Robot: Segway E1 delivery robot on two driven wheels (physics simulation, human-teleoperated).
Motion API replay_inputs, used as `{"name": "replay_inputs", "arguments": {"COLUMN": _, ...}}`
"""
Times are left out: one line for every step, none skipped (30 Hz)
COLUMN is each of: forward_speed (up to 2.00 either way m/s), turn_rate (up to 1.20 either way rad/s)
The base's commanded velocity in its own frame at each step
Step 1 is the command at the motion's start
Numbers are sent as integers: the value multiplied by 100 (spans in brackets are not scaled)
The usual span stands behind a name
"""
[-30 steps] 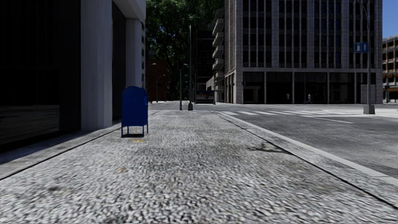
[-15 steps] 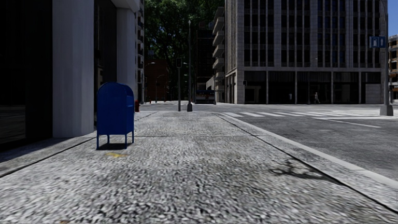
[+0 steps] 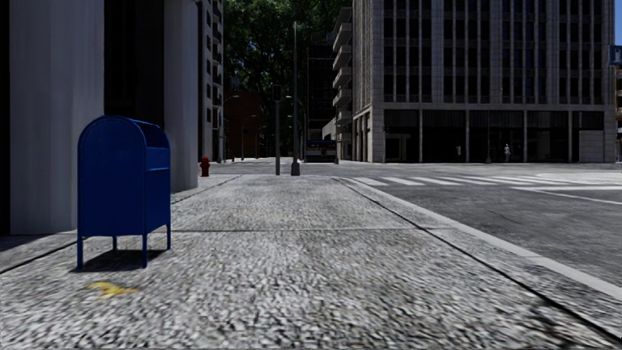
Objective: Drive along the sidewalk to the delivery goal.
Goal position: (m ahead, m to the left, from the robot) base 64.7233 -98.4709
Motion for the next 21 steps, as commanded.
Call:
{"name": "replay_inputs", "arguments": {"forward_speed": 200, "turn_rate": 0}}
{"name": "replay_inputs", "arguments": {"forward_speed": 200, "turn_rate": 0}}
{"name": "replay_inputs", "arguments": {"forward_speed": 200, "turn_rate": 0}}
{"name": "replay_inputs", "arguments": {"forward_speed": 200, "turn_rate": 0}}
{"name": "replay_inputs", "arguments": {"forward_speed": 200, "turn_rate": 0}}
{"name": "replay_inputs", "arguments": {"forward_speed": 200, "turn_rate": 0}}
{"name": "replay_inputs", "arguments": {"forward_speed": 200, "turn_rate": 0}}
{"name": "replay_inputs", "arguments": {"forward_speed": 200, "turn_rate": 0}}
{"name": "replay_inputs", "arguments": {"forward_speed": 200, "turn_rate": 0}}
{"name": "replay_inputs", "arguments": {"forward_speed": 200, "turn_rate": 0}}
{"name": "replay_inputs", "arguments": {"forward_speed": 200, "turn_rate": 0}}
{"name": "replay_inputs", "arguments": {"forward_speed": 200, "turn_rate": 0}}
{"name": "replay_inputs", "arguments": {"forward_speed": 200, "turn_rate": 0}}
{"name": "replay_inputs", "arguments": {"forward_speed": 200, "turn_rate": 0}}
{"name": "replay_inputs", "arguments": {"forward_speed": 200, "turn_rate": 0}}
{"name": "replay_inputs", "arguments": {"forward_speed": 200, "turn_rate": 0}}
{"name": "replay_inputs", "arguments": {"forward_speed": 200, "turn_rate": 0}}
{"name": "replay_inputs", "arguments": {"forward_speed": 200, "turn_rate": 0}}
{"name": "replay_inputs", "arguments": {"forward_speed": 200, "turn_rate": 0}}
{"name": "replay_inputs", "arguments": {"forward_speed": 200, "turn_rate": 0}}
{"name": "replay_inputs", "arguments": {"forward_speed": 200, "turn_rate": 0}}
